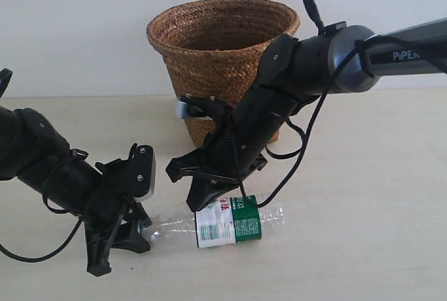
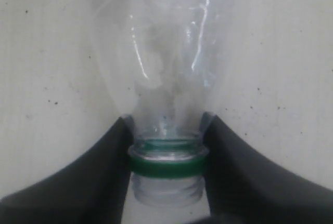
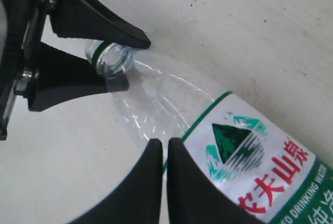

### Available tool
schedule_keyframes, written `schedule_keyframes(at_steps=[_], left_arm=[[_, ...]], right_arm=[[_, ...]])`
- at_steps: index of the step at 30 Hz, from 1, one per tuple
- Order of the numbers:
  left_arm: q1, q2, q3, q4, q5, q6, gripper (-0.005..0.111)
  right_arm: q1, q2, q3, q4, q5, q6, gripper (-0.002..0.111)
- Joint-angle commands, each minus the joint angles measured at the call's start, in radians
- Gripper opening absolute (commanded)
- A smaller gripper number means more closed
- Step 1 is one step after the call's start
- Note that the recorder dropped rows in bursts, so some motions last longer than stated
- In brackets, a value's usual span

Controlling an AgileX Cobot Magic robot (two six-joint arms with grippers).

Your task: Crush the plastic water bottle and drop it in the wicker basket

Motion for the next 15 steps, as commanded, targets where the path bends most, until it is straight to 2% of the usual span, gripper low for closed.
schedule_keyframes(at_steps=[1,15], left_arm=[[-0.006,0.019,0.015,0.013,-0.007,-0.009,0.005],[-0.006,0.019,0.015,0.013,-0.007,-0.025,0.005]], right_arm=[[0.018,-0.003,-0.005,0.01,-0.044,-0.016,0.0],[0.013,0.092,-0.005,-0.019,-0.057,-0.033,0.0]])
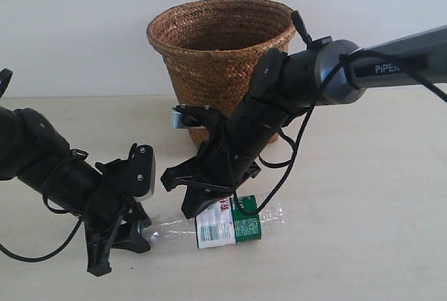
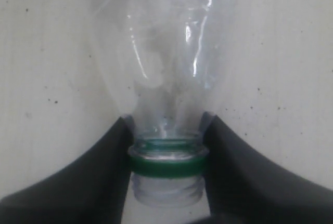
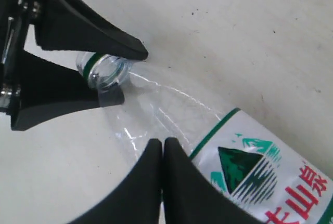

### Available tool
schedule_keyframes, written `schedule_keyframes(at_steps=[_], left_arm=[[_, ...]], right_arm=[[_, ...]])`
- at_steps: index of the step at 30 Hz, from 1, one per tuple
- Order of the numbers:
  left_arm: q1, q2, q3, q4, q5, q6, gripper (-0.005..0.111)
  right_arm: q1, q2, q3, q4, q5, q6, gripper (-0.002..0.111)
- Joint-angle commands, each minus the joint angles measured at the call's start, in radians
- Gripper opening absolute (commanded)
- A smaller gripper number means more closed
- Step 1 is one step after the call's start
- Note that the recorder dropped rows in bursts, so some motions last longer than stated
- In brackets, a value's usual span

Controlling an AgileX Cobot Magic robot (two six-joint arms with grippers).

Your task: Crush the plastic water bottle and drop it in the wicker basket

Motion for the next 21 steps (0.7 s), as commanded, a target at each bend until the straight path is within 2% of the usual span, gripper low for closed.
schedule_keyframes(at_steps=[1,10,21], left_arm=[[-0.006,0.019,0.015,0.013,-0.007,-0.017,0.005],[-0.005,0.019,0.015,0.013,-0.005,-0.02,0.005],[-0.003,0.019,0.015,0.013,-0.01,-0.023,0.005]], right_arm=[[-0.006,0.054,0.0,-0.06,-0.017,-0.009,0.0],[-0.009,0.121,-0.012,-0.113,-0.045,0.007,0.0],[-0.059,0.194,-0.037,-0.141,-0.015,0.025,0.0]])
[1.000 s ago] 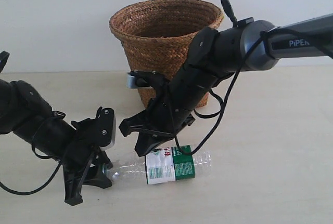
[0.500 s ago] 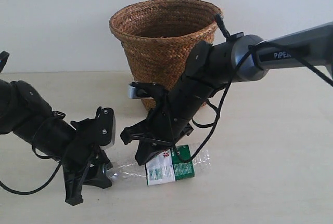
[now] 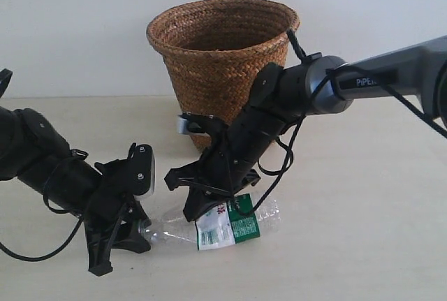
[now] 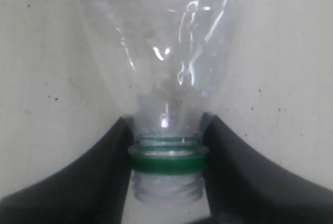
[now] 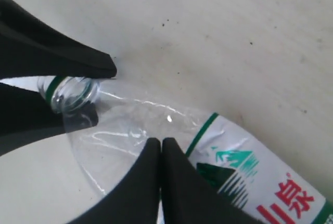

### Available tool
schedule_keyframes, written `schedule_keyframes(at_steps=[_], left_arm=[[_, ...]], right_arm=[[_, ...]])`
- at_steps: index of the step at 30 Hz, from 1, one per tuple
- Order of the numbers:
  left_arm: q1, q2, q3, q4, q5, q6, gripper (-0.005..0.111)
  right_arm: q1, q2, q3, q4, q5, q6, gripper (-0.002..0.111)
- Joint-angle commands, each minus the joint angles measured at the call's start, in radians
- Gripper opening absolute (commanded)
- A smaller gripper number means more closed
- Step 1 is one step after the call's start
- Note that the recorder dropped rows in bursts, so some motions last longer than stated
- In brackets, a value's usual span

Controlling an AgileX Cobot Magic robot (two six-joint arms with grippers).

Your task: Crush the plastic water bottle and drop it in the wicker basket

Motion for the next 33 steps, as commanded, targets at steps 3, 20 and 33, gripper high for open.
schedule_keyframes(at_steps=[3,20,33], left_arm=[[-0.003,0.017,0.015,0.013,-0.014,-0.002,0.005],[-0.003,0.017,0.015,0.013,-0.011,-0.01,0.005],[-0.003,0.017,0.015,0.013,-0.013,-0.024,0.005]], right_arm=[[-0.031,0.093,-0.001,-0.173,0.024,0.002,0.0],[-0.031,0.271,-0.187,-0.393,0.231,0.177,0.0],[-0.029,0.085,-0.335,-0.275,0.318,0.094,0.0]])
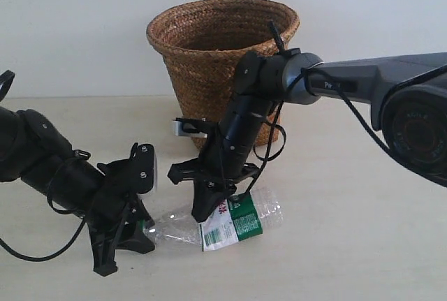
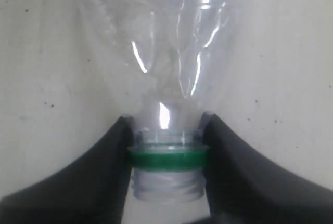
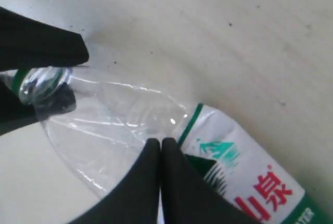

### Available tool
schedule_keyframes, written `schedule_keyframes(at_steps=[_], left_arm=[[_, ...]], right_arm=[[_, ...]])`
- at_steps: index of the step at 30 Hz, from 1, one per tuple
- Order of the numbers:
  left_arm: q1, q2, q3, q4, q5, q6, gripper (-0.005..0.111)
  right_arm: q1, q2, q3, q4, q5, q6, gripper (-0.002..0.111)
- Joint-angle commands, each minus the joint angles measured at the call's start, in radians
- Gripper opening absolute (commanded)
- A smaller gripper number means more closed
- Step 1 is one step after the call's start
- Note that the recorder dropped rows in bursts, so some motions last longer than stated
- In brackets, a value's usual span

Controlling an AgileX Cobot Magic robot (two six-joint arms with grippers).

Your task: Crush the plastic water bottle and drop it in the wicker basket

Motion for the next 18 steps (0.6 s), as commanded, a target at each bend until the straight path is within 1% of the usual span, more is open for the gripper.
schedule_keyframes(at_steps=[1,4,7,18], left_arm=[[-0.003,0.013,0.015,0.03,-0.011,-0.007,0.005],[-0.003,0.013,0.015,0.03,-0.011,-0.007,0.005],[-0.003,0.013,0.015,0.03,-0.01,-0.007,0.005],[-0.003,0.013,0.015,0.03,-0.009,-0.007,0.005]], right_arm=[[-0.01,-0.097,0.015,-0.11,-0.029,-0.06,0.0],[-0.01,-0.187,0.015,-0.101,-0.029,-0.056,0.0],[-0.01,-0.217,0.033,-0.104,-0.029,-0.04,0.0],[-0.007,-0.222,0.227,-0.162,-0.034,-0.092,0.0]])
